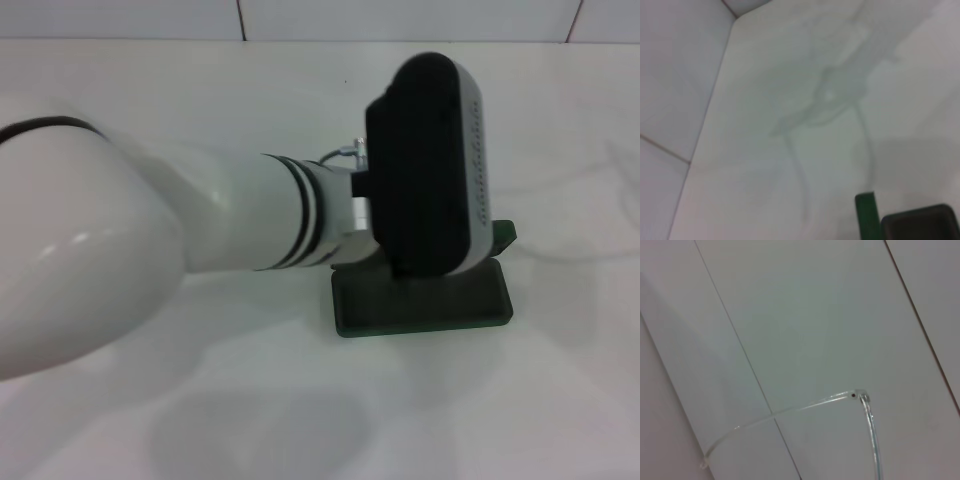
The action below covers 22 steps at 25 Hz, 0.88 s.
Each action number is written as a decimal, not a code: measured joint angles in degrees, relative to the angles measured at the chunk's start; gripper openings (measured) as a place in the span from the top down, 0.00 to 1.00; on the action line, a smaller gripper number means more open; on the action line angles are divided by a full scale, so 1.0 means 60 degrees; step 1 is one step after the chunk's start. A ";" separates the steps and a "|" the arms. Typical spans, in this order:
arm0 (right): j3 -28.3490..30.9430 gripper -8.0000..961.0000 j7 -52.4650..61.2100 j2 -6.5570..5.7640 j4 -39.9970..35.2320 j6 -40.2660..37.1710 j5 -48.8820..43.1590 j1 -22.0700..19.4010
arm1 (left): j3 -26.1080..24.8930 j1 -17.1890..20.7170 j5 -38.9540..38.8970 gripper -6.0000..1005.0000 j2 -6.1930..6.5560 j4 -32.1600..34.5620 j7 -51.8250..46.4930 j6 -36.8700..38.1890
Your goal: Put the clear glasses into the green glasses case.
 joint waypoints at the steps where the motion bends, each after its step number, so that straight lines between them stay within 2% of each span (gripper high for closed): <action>1: 0.0000 0.91 0.0000 -0.0001 0.0000 -0.0002 0.0000 -0.0001 | -0.0048 0.0081 0.0074 0.53 0.0004 0.0121 0.0000 0.0070; 7: 0.0000 0.91 -0.0003 -0.0001 0.0114 -0.0002 -0.0003 -0.0018 | -0.0462 0.0444 0.0464 0.53 -0.0007 0.0413 -0.0067 0.1339; 15: -0.0005 0.91 -0.0026 -0.0051 0.0363 0.0095 -0.0081 0.0038 | -0.0443 0.0958 0.1112 0.54 -0.0012 0.0942 -0.0536 0.2759; 22: -0.0088 0.91 -0.0028 -0.0057 0.0364 0.0256 -0.0093 0.0054 | -0.0481 0.0992 0.1204 0.54 0.0000 0.1396 -0.0844 0.3401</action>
